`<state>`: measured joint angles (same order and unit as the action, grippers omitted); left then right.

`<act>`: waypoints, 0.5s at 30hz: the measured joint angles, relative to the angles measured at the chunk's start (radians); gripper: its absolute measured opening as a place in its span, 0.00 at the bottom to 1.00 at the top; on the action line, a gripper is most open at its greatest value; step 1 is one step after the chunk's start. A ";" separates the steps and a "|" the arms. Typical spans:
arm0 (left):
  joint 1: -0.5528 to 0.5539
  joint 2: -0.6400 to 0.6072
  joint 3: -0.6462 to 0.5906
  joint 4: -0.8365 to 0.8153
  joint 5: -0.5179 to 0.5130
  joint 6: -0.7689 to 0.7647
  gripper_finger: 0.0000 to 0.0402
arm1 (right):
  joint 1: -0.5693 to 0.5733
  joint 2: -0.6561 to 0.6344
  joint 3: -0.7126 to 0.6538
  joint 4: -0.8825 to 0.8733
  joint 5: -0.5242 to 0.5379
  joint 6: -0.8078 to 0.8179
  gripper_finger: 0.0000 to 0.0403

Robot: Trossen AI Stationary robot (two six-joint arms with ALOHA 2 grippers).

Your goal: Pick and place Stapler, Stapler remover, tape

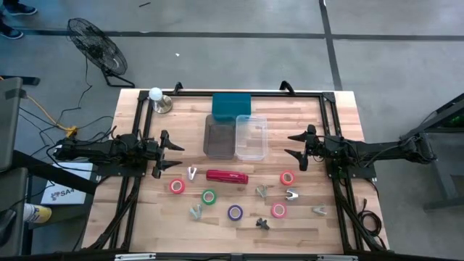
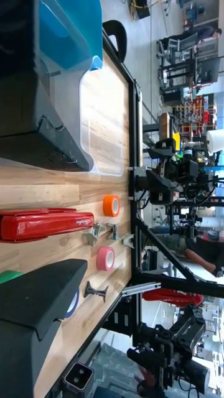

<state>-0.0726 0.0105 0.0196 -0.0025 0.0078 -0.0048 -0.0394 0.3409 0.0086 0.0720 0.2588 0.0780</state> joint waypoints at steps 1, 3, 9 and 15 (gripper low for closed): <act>0.000 0.000 0.000 0.000 0.000 0.000 0.59 | 0.000 0.000 0.000 0.000 0.000 0.000 0.66; 0.000 0.000 0.000 0.000 0.000 0.000 0.59 | 0.000 0.000 0.000 0.000 0.000 0.000 0.66; 0.000 0.000 0.000 0.000 0.000 0.000 0.59 | 0.000 0.000 0.000 0.000 0.000 0.000 0.66; 0.000 0.000 0.000 0.000 0.000 0.000 0.59 | 0.000 0.000 0.000 0.002 0.011 -0.069 0.66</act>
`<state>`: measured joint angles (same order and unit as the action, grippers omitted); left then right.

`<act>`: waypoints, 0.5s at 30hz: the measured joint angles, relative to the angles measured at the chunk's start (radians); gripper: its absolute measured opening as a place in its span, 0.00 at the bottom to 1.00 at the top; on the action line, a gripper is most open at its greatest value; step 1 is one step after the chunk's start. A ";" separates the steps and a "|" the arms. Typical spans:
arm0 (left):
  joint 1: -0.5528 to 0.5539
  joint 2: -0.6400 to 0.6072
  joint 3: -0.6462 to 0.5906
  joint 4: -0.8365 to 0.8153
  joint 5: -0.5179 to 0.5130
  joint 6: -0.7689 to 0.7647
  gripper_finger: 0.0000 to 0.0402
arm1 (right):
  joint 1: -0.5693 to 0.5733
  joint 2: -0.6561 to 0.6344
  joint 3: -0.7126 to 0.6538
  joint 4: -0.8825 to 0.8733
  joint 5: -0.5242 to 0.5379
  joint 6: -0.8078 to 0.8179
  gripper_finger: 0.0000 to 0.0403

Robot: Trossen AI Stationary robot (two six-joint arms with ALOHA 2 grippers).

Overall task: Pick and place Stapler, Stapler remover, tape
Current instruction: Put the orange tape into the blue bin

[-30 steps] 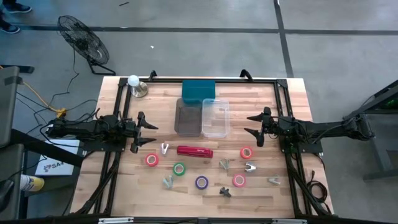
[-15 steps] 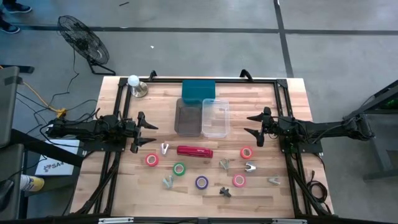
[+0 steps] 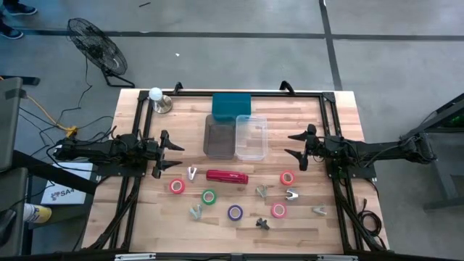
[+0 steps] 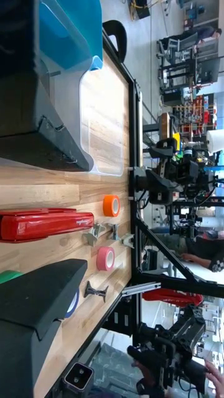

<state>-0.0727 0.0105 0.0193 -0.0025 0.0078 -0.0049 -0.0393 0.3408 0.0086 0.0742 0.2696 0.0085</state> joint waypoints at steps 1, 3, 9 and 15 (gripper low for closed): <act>0.000 0.000 0.000 0.000 0.000 0.000 0.59 | 0.000 0.000 0.000 0.000 0.001 -0.017 0.66; 0.000 0.000 0.000 0.000 0.000 0.000 0.59 | 0.000 0.000 0.000 0.000 0.001 -0.039 0.66; 0.000 0.000 0.000 0.000 0.000 0.000 0.59 | 0.000 0.000 0.000 0.037 0.001 -0.035 0.66; 0.000 0.000 0.000 0.000 0.000 0.000 0.59 | 0.000 0.000 0.040 0.119 0.001 -0.032 0.66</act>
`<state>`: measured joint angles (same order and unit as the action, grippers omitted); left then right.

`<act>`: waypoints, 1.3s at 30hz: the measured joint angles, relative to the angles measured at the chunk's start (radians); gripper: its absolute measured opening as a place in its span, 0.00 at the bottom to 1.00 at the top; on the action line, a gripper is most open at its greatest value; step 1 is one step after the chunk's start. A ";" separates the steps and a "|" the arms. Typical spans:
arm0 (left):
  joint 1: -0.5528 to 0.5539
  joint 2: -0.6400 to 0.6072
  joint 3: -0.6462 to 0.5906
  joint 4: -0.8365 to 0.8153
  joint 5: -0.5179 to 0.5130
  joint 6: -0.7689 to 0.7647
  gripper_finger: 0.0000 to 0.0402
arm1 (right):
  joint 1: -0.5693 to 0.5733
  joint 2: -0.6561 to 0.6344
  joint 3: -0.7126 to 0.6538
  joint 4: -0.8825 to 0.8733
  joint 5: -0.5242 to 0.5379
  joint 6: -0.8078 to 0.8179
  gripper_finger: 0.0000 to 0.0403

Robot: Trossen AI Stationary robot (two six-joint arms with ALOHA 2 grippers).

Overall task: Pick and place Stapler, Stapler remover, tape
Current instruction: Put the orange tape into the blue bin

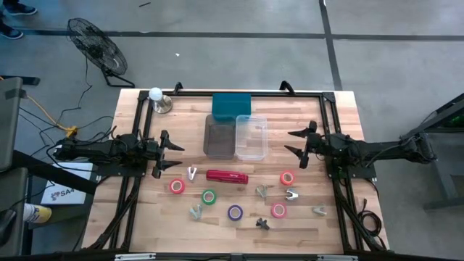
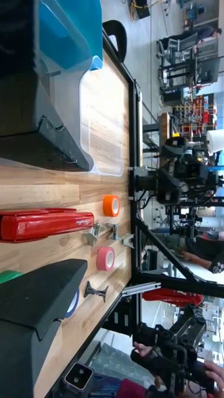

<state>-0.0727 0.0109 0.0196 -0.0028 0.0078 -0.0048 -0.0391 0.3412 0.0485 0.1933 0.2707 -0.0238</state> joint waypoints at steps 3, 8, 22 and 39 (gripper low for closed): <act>0.000 0.000 0.000 0.000 0.000 0.000 0.59 | 0.000 0.000 0.044 0.000 0.000 0.048 0.66; 0.000 0.000 0.000 0.000 0.000 0.000 0.59 | 0.000 0.000 0.148 -0.049 0.000 0.258 0.66; 0.000 0.000 0.000 0.000 0.000 0.000 0.59 | 0.000 0.171 0.437 -0.303 -0.011 0.342 0.66; 0.000 0.000 0.000 0.000 0.000 0.000 0.59 | 0.000 0.432 0.709 -0.699 -0.401 0.519 0.66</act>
<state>-0.0726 0.0109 0.0196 -0.0025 0.0078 -0.0051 -0.0391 0.7734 0.7578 -0.5060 -0.1307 0.4957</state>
